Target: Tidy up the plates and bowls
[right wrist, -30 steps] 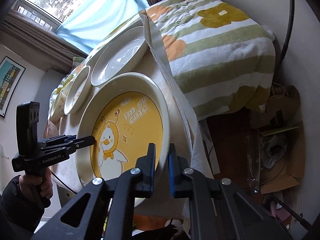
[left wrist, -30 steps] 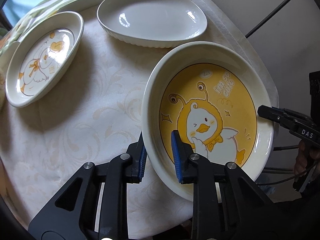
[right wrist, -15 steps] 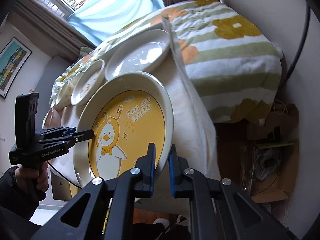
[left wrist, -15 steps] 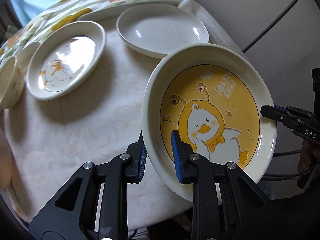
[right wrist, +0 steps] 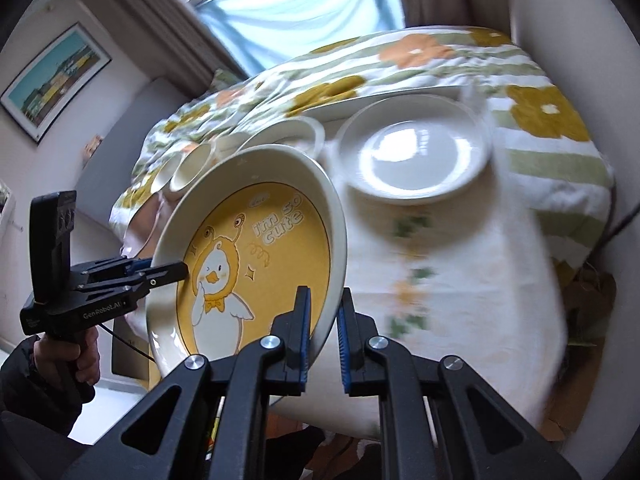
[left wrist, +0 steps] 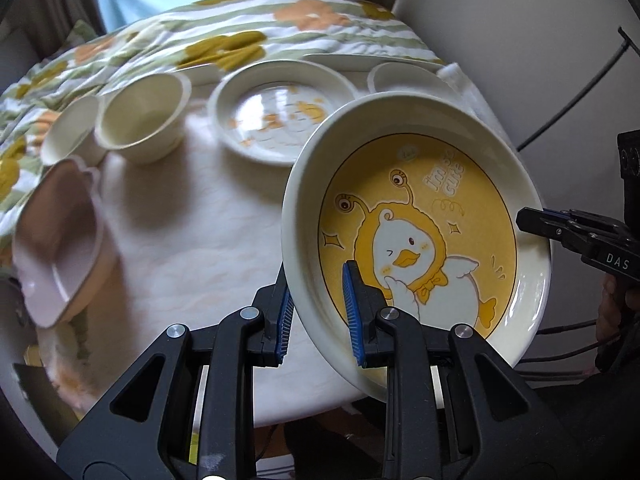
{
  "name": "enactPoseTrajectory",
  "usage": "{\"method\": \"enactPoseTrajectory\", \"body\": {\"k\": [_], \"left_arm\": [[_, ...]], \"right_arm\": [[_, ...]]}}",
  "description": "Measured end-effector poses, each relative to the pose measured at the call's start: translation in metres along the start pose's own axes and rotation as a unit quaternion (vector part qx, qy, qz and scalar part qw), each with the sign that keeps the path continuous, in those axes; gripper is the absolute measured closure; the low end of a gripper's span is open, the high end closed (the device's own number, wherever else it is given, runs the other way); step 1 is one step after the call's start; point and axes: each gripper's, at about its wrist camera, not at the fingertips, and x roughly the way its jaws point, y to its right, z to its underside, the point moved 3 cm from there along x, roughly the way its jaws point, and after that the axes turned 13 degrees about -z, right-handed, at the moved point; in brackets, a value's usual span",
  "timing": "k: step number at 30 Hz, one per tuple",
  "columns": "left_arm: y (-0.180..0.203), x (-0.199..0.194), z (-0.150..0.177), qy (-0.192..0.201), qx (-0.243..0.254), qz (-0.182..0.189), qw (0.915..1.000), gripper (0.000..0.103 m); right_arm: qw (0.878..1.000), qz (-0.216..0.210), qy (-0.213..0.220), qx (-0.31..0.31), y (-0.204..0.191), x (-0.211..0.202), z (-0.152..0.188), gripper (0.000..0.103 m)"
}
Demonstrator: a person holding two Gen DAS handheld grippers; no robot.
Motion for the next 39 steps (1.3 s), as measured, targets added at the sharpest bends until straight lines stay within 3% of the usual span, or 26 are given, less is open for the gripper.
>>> {"method": "enactPoseTrajectory", "body": {"k": [9,17,29,39], "left_arm": [[-0.102,0.023,0.043,-0.039,-0.019,-0.013,0.999,0.082],[-0.151,0.056,0.071,-0.054,-0.022,-0.01,0.9983,0.082],[-0.159,0.062,0.075,-0.036,-0.029,-0.032,0.9984,0.082],[-0.153,0.063,0.071,-0.036,-0.026,-0.048,0.9979,0.082]], "right_arm": [[0.998,-0.024,-0.05,0.024,-0.057,0.099,0.009,0.091],[0.997,-0.016,-0.069,0.029,-0.077,0.155,0.021,0.091],[0.998,-0.025,-0.06,0.004,-0.078,0.172,0.03,0.092],[0.997,-0.004,-0.072,-0.023,-0.086,0.177,0.029,0.089]]}}
